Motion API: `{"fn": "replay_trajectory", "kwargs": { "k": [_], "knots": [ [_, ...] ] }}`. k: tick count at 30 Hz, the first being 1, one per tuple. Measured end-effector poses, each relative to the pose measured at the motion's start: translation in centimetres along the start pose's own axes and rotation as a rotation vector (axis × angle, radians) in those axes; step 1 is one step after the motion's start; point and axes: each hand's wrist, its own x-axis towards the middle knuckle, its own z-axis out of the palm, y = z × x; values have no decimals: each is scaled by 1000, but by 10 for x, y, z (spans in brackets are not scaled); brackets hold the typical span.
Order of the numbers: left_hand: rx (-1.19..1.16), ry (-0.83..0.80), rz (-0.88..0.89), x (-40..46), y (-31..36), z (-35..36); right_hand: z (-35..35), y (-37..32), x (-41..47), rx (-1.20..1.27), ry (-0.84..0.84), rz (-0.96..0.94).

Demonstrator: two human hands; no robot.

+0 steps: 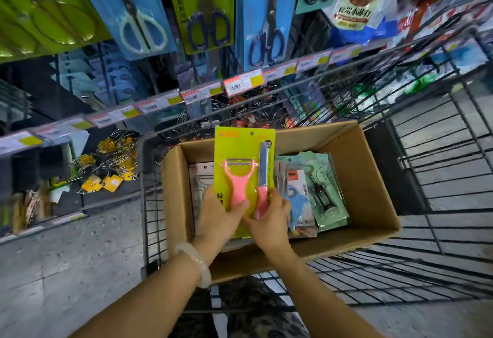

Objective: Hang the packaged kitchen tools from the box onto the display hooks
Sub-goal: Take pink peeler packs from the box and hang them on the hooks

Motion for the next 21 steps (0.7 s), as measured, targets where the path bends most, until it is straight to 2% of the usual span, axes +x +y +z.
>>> {"fn": "replay_trajectory", "kwargs": {
  "k": [3,7,9,12,13,21],
  "knots": [
    [-13,157,37,6,2,-19,1,-8,1,138,-124,-46],
    [-17,260,111,12,-1,-39,2,-7,15,437,-311,109],
    [-39,274,78,11,-2,-47,1,5,28,339,-267,118],
    [-86,279,-8,9,-8,-53,4,35,47,-71,-92,163],
    [-104,289,-30,10,-14,-55,6,42,50,-158,-80,214],
    [-131,375,-51,4,-29,-60,27,54,76,-279,-157,368]
  ]
}}
